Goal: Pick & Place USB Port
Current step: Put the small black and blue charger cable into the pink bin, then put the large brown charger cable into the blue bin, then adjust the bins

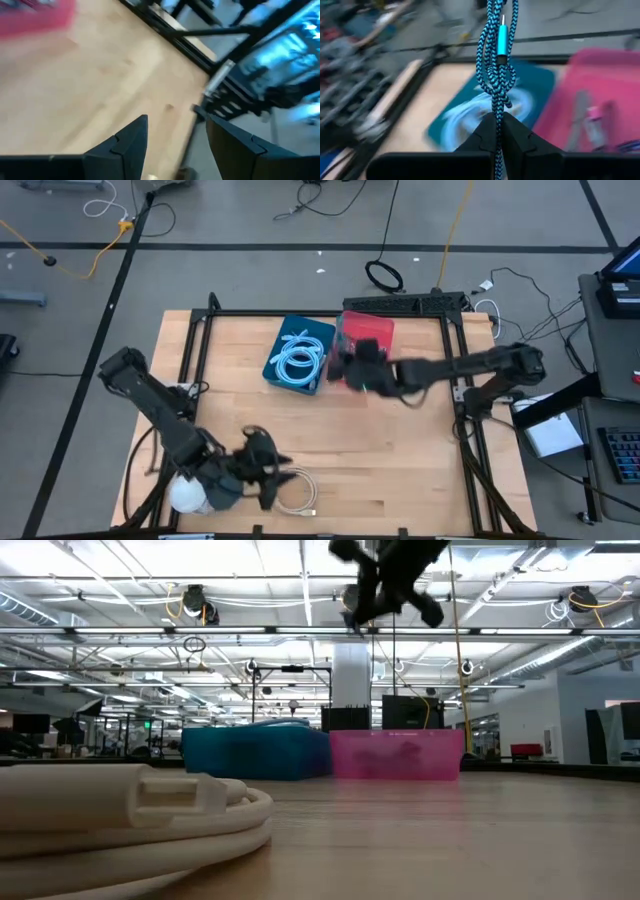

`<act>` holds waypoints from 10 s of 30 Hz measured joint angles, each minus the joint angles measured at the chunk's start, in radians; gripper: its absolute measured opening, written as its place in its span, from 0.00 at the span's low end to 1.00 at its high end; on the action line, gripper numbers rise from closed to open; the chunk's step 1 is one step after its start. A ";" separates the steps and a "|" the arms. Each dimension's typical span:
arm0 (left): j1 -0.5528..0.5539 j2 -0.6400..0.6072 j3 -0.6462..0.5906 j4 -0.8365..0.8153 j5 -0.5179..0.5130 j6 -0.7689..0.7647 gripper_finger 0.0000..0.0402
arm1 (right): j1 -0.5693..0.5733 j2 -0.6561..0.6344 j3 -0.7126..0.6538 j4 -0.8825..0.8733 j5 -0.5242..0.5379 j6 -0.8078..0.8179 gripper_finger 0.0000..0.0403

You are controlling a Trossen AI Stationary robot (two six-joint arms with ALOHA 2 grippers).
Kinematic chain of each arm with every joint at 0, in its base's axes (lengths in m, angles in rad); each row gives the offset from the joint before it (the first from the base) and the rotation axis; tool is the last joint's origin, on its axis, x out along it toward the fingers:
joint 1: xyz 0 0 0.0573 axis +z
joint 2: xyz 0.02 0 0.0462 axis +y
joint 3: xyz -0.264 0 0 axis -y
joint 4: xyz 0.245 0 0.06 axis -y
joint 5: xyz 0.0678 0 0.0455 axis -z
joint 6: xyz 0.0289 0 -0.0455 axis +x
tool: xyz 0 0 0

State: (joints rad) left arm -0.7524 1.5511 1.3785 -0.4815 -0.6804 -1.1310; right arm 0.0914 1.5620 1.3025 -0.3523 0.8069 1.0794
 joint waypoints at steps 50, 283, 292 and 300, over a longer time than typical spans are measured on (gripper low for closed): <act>0.047 -0.283 0.000 -0.466 -0.062 0.052 0.50 | -0.284 0.194 -0.003 0.007 -0.411 -0.124 0.37; 0.775 0.769 0.575 -0.040 0.836 1.047 0.00 | 0.456 -0.254 -0.001 0.213 -0.052 -0.595 0.38; 0.840 0.780 0.578 -0.036 0.792 1.032 0.00 | 0.474 -0.254 -0.001 0.213 -0.050 -0.594 0.38; 0.875 0.792 0.577 -0.047 0.760 1.035 0.00 | 0.474 -0.254 -0.001 0.213 -0.050 -0.598 0.38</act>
State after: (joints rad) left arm 0.1231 2.3431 1.9556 -0.5286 0.0792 -0.0957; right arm 0.5652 1.3075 1.3018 -0.1390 0.7565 0.4811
